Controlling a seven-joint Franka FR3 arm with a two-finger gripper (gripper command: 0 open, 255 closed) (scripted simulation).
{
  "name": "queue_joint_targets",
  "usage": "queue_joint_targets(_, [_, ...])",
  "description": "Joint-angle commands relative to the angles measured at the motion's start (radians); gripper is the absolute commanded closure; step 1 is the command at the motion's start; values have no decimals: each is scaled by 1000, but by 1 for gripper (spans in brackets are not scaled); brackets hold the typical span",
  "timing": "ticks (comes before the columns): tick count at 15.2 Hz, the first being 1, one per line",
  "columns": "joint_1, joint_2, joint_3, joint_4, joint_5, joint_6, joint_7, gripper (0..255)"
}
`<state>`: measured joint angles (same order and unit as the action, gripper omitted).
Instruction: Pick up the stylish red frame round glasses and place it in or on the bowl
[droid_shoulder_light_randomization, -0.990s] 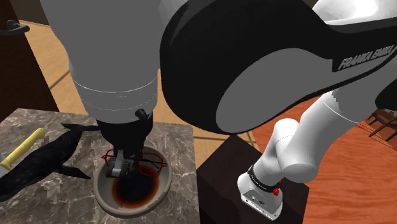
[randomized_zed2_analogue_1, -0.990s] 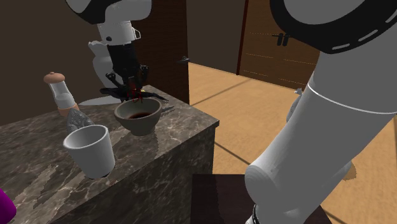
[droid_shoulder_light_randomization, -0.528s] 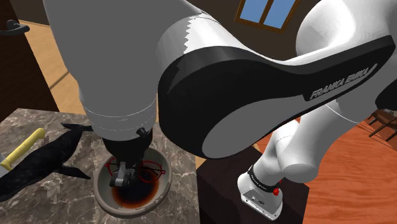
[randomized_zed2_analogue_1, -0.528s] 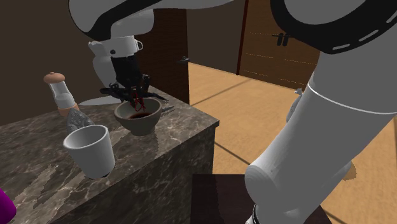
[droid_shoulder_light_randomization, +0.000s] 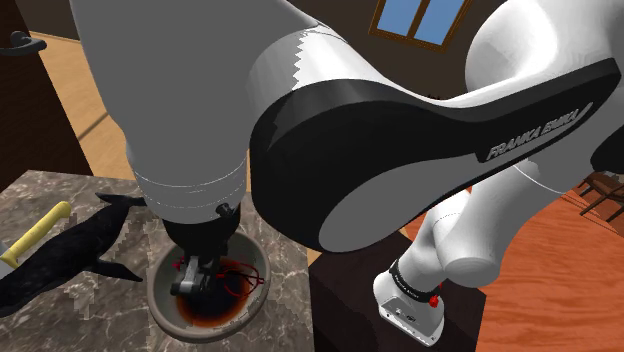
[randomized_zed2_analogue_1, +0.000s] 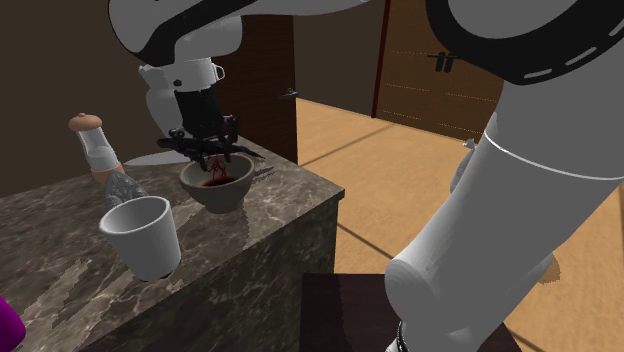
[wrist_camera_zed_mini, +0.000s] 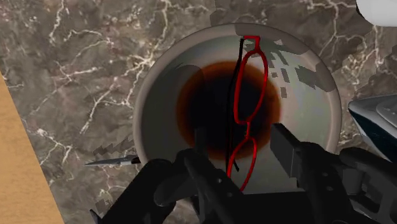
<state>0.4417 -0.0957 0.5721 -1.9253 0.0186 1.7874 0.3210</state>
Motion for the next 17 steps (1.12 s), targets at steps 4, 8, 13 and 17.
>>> queue_joint_targets(4, [0, 0, 0, 0, 0, 0, 0, 0])
queue_joint_targets(8, [0, 7, 1, 107, -4, -101, 3, 0])
queue_joint_targets(13, [0, 11, 1, 138, -6, -128, 5, 0])
queue_joint_targets(17, [0, 11, 1, 138, -6, -128, 5, 0])
